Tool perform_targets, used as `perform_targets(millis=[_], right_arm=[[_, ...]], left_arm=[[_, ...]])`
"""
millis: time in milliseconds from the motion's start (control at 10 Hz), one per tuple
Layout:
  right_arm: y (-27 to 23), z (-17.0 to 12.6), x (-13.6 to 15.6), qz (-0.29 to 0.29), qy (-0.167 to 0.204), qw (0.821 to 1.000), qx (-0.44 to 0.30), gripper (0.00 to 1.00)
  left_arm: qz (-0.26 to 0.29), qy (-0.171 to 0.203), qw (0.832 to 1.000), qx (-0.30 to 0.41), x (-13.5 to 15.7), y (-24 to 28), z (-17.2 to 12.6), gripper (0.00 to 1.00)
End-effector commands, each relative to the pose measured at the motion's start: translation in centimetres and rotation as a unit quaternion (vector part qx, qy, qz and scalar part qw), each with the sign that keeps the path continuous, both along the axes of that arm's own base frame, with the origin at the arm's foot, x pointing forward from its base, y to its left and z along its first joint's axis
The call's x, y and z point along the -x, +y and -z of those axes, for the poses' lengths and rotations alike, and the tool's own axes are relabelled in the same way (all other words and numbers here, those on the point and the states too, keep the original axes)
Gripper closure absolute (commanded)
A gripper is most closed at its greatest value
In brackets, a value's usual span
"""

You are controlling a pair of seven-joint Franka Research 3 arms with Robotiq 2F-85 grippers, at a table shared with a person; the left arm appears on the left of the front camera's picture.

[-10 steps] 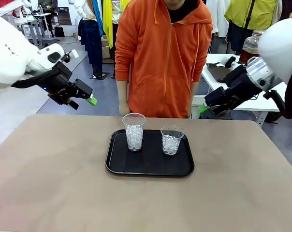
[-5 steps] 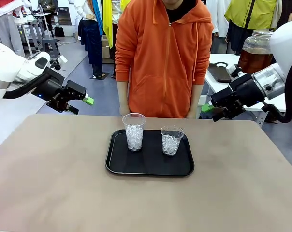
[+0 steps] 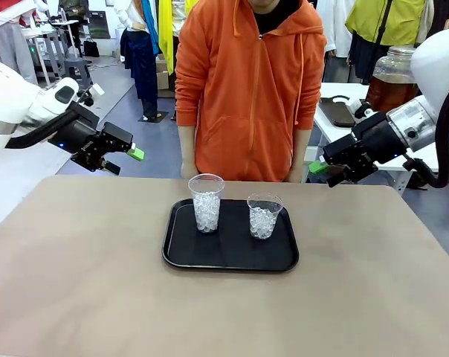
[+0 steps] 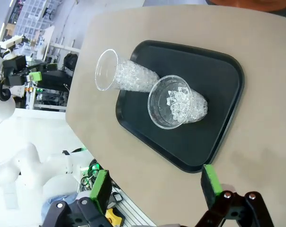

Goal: Pour the drink into the iced cup.
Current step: Pick up the iced cup indicated by the human and present it to them.

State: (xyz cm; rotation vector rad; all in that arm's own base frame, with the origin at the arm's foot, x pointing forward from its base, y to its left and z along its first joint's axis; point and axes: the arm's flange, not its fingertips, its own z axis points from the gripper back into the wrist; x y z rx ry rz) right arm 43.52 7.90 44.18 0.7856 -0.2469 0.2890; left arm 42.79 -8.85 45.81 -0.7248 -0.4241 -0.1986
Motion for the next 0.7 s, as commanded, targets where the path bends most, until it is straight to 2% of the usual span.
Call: perform_targets(millis=[0, 200, 300, 600], right_arm=[[-0.2, -0.7, -1.7, 0.057, 0.062, 0.995, -0.052, 0.0], [-1.8, -0.6, -3.5, 0.1, 0.12, 0.982, -0.106, 0.0], [-2.5, -0.1, -4.0, 0.109, 0.144, 0.975, -0.128, 0.0], [-5.0, 2.0, -5.1, 0.134, 0.202, 0.943, -0.228, 0.0]], left_arm=[[-0.032, 0.01, 0.996, 0.081, -0.4, 1.8, -0.2, 0.0], [-0.043, 0.03, 0.984, 0.168, -1.5, 4.6, 1.1, 0.0], [-0.042, 0.04, 0.98, 0.19, -1.9, 5.3, 2.1, 0.0], [-0.026, 0.039, 0.965, 0.259, -3.0, 6.5, 5.0, 0.0]])
